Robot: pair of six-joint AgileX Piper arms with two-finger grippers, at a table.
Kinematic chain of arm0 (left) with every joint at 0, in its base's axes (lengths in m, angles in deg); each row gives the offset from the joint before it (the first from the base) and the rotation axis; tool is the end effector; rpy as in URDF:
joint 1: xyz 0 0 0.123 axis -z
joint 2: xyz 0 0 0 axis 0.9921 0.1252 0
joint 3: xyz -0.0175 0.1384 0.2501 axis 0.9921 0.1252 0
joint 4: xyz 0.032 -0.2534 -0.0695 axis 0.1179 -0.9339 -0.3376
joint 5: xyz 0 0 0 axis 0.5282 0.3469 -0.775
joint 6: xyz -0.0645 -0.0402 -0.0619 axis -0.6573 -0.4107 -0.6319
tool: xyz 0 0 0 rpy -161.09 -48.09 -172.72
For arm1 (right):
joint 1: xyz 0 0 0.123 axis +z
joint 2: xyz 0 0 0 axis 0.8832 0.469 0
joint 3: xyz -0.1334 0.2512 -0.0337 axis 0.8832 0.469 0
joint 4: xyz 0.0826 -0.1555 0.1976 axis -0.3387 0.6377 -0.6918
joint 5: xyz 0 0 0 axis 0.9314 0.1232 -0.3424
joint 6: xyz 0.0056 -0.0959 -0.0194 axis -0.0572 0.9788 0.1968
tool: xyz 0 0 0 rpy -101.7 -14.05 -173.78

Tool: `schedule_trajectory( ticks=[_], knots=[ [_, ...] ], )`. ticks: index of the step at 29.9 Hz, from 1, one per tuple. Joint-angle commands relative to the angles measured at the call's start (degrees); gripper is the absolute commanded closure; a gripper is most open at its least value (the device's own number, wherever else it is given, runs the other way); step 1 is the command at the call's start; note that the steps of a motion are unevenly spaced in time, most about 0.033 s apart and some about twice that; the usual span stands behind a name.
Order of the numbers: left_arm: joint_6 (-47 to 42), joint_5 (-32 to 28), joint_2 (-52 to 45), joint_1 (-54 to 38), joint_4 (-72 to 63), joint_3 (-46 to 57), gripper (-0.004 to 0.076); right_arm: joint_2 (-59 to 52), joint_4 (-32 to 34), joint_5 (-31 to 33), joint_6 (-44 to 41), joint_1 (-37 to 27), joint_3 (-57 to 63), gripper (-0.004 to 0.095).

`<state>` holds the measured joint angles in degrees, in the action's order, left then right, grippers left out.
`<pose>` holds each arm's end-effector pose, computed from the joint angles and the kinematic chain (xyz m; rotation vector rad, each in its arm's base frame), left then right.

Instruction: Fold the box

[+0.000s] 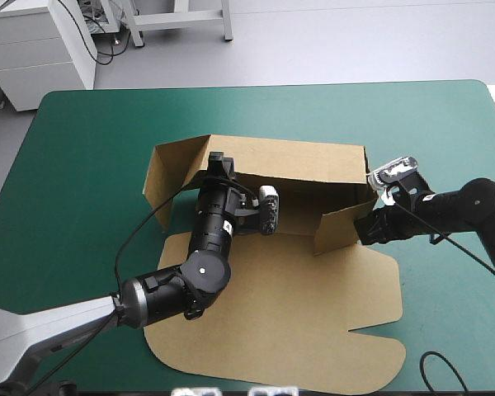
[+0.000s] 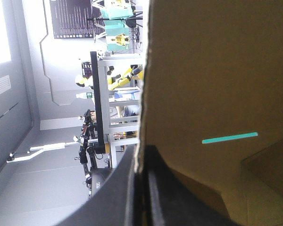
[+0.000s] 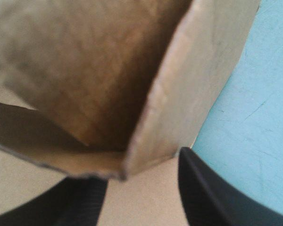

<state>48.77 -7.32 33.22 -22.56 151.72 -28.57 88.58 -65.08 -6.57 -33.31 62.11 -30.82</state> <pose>0.2291 -0.2473 0.3011 1.3976 1.2377 1.0085 0.2623 0.0473 0.2879 -0.7325 2.3934 0.4701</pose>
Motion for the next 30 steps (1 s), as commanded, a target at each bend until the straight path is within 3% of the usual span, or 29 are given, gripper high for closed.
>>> schedule_trajectory(
  ticks=[1, 3, 10, 17, 23, 30],
  knots=[
    [-0.9, 1.8, -2.1, 0.1, 7.8, -1.8, 0.0731, -1.8, -2.5, -0.6, 1.0, -0.3, -1.3, 0.0168],
    [-0.9, 1.8, -2.1, 0.1, 7.8, -1.8, 0.0731, -1.8, -2.5, -0.7, 1.3, -0.3, -1.3, 0.0094],
    [-0.9, 1.8, -2.1, 0.1, 7.8, -1.8, 0.0731, -1.8, -3.5, -5.3, 0.8, -0.3, -1.1, 0.0102],
    [-0.9, 1.8, -2.1, 0.1, 7.8, -1.8, 0.0731, -2.0, -14.6, -9.2, 4.0, -0.3, 4.8, 0.0102],
    [-1.8, 1.8, -2.1, 0.1, 8.0, -1.8, 0.0731, -5.2, -26.9, -15.2, 14.3, -0.2, 11.4, 0.0113],
    [-1.8, 1.8, -2.1, 0.1, 8.0, -1.8, 0.0731, -9.0, -28.1, -24.5, 15.9, 4.7, 14.4, 0.0171]
  ],
)
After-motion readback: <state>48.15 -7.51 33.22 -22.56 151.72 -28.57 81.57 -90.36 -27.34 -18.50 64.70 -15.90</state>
